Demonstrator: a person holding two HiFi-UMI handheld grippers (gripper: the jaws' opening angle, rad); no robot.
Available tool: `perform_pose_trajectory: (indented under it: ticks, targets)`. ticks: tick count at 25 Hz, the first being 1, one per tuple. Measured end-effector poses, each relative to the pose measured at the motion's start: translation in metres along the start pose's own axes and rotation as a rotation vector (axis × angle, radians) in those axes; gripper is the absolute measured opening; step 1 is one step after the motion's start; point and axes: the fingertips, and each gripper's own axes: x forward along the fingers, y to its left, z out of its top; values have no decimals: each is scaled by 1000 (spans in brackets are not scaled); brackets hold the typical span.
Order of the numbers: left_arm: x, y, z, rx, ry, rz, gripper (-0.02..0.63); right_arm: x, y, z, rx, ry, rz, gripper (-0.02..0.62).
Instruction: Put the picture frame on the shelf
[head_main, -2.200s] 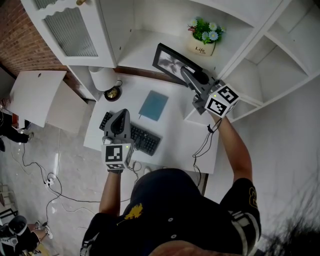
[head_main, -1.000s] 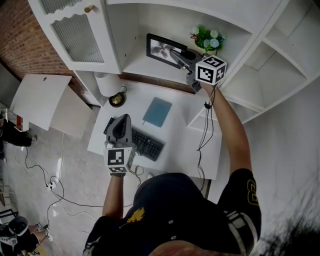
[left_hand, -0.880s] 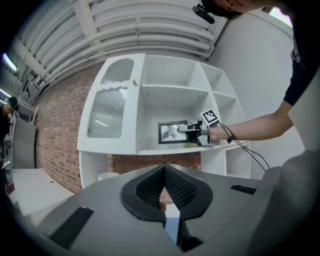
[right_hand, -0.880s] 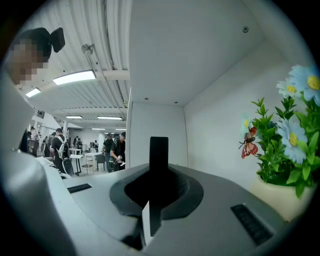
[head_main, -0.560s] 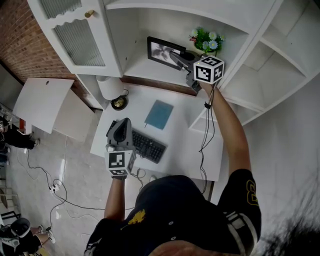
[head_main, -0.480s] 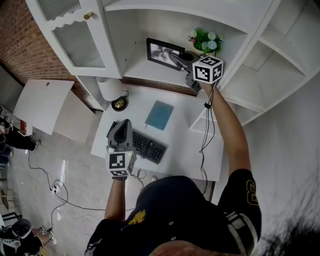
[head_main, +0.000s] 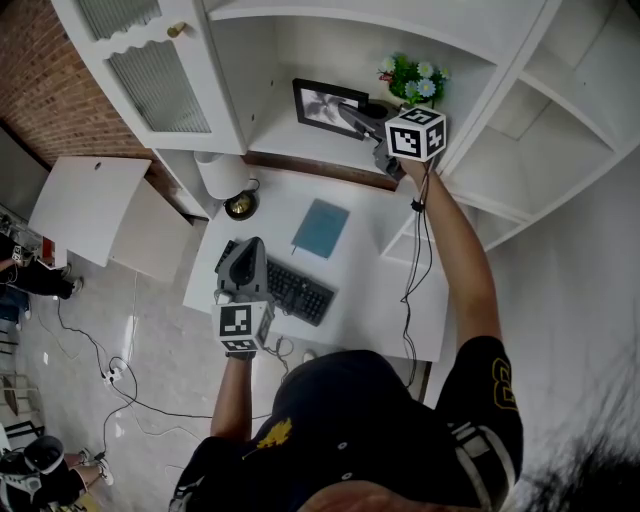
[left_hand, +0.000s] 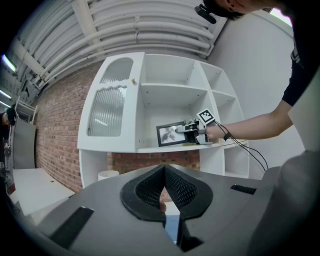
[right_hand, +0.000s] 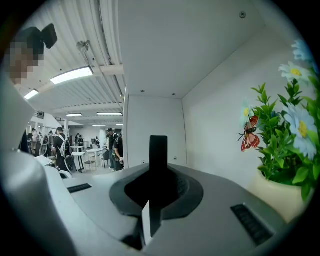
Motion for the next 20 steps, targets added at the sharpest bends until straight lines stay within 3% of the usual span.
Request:
perform_pose_trajectory:
  ticks: [14, 17, 20]
  targets:
    - [1, -2, 1, 3, 1, -1, 17, -2, -7, 4, -3, -22, -38, 24]
    - [1, -2, 2, 5, 1, 0, 17, -1, -4, 2, -5, -11, -15, 162]
    - [1, -3, 2, 1, -1, -2, 17, -1, -3, 4, -9, -19, -21, 169]
